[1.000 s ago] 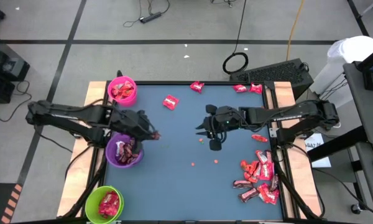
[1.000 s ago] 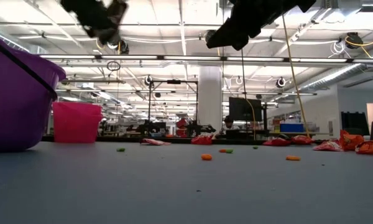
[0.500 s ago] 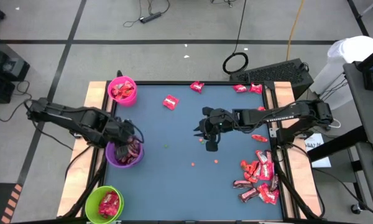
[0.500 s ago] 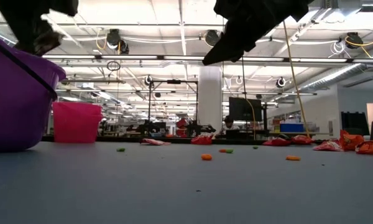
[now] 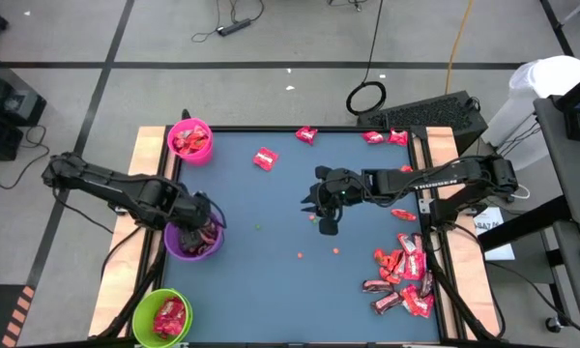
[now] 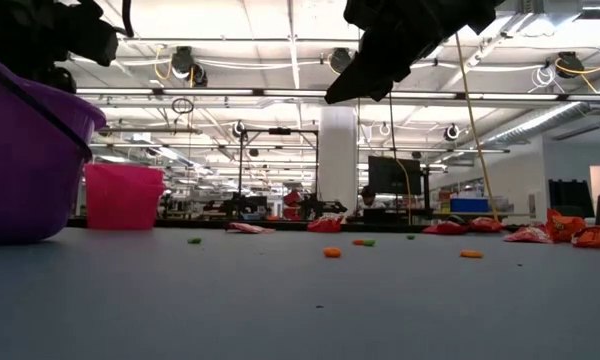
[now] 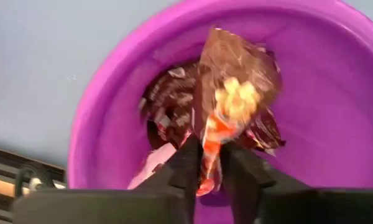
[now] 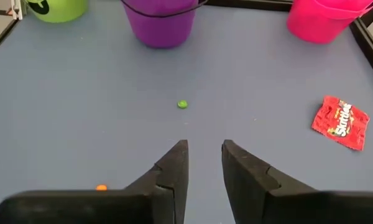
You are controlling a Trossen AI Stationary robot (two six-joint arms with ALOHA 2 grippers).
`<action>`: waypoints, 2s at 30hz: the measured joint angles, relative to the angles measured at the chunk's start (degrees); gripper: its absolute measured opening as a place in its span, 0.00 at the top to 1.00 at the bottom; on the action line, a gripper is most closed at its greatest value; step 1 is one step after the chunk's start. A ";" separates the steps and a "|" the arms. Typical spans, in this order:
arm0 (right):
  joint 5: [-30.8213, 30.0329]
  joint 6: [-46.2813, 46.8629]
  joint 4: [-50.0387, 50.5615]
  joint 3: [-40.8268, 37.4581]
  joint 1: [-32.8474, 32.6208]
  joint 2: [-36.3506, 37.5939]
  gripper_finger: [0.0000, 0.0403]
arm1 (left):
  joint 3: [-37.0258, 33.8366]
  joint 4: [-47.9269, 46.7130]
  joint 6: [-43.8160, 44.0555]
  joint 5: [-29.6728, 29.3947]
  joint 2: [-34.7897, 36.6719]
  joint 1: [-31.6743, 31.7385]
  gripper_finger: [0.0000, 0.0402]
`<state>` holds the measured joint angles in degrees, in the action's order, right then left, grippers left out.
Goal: Organize candy in baskets
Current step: Put the brown chocolate into the violet bucket, then put the orange chocolate into the pink bucket
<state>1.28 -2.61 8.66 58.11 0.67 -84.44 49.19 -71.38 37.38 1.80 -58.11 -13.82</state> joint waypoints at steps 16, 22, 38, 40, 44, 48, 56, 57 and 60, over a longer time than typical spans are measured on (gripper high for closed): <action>-10.34 2.79 9.20 2.19 0.61 0.43 0.39 | 7.39 8.48 -10.64 -11.18 3.23 1.05 0.47; -10.28 7.68 24.58 8.02 0.57 0.43 0.38 | 5.27 26.05 -25.00 -18.38 3.42 1.07 0.47; -13.47 22.78 59.17 8.35 3.78 1.05 0.47 | -13.02 75.15 -44.64 -18.31 -2.64 1.07 0.47; -13.51 22.64 59.58 5.85 6.19 1.51 0.48 | -14.13 79.17 -45.73 -18.33 -3.20 1.07 0.47; -13.79 20.84 60.46 0.54 13.11 1.87 0.49 | -16.86 86.28 -47.00 -18.40 -4.75 1.22 0.47; -19.10 20.57 63.52 -2.08 21.14 1.86 0.49 | -17.92 86.15 -46.93 -18.42 -6.00 1.90 0.47; -19.21 26.10 62.85 -4.44 31.96 1.83 0.49 | -17.92 85.47 -46.90 -18.66 -6.08 2.27 0.47; -19.18 26.53 62.59 -4.63 32.85 1.83 0.49 | -17.92 85.47 -46.88 -18.66 -6.08 2.27 0.47; -19.04 27.56 62.58 -5.48 35.23 1.83 0.49 | -17.90 85.14 -46.75 -18.68 -6.07 2.27 0.47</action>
<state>-17.76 24.95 71.24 52.62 35.90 -82.61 31.29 13.76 -9.36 -16.88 -64.18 -11.55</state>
